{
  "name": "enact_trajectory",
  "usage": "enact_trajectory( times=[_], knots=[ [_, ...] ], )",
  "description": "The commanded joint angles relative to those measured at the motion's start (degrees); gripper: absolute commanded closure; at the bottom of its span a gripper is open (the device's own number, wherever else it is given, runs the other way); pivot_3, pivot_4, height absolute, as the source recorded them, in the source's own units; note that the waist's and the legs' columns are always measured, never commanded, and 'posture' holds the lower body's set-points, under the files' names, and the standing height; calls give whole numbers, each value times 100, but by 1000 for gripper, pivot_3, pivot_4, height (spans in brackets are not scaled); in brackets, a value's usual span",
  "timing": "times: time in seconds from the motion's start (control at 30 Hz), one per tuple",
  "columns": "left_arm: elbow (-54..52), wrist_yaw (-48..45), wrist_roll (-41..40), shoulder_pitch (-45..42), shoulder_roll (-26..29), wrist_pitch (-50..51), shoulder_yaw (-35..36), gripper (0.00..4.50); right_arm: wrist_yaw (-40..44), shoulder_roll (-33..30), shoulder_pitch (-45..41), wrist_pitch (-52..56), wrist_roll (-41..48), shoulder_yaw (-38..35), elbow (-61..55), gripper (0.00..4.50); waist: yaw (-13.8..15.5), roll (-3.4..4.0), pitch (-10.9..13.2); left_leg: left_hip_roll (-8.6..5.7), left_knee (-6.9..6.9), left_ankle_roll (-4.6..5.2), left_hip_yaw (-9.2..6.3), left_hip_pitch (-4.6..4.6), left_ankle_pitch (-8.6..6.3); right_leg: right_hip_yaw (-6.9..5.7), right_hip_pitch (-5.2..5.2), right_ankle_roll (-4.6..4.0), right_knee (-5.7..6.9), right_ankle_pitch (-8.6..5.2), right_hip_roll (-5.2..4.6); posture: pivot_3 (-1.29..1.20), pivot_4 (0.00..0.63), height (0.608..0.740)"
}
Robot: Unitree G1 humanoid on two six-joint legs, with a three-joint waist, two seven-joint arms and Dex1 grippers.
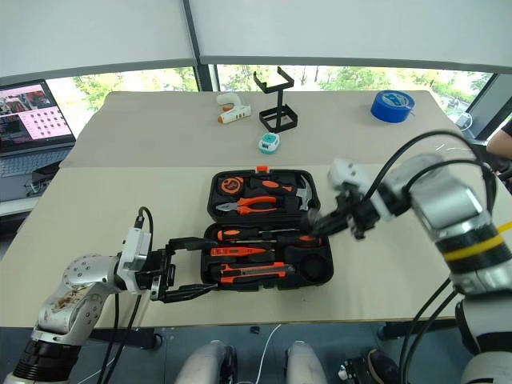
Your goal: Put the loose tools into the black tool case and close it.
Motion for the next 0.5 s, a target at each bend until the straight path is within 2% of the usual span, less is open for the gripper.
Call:
enact_trajectory(
  times=[0.03, 0.23, 0.37, 0.5],
  knots=[
    [-239, 31, -12, 140, -68, -176, -49, 0, -436, -235, 444, 507, -71, -55, -771, 4391, 1, 0, 0, 0, 3, 0, 0, 0, 0, 0, 0, 0, 0, 0, 0, 0, 150, 740],
    [-299, 165, 16, 187, -141, -162, -111, 0, -626, -413, 736, 941, -172, 141, -1049, 4391, 20, -4, 2, -7, 9, 1, 0, -9, 0, 2, -7, 0, 0, 0, 7, 0, 150, 740],
    [-313, 256, 39, 180, -172, -182, -130, 0, -1145, -530, 710, 932, -1013, 681, -960, 4391, 18, -4, 2, -7, 8, 1, -3, -9, 0, 1, -7, 0, 0, 0, 13, 0, 150, 740],
    [-349, 314, 56, 200, -193, -193, -161, 0, -1150, -457, 653, 1016, -986, 646, -906, 4391, 64, -20, 1, -10, 13, 1, -5, -6, 0, -2, 2, 1, -5, 0, 12, 0, 150, 740]
  ],
)
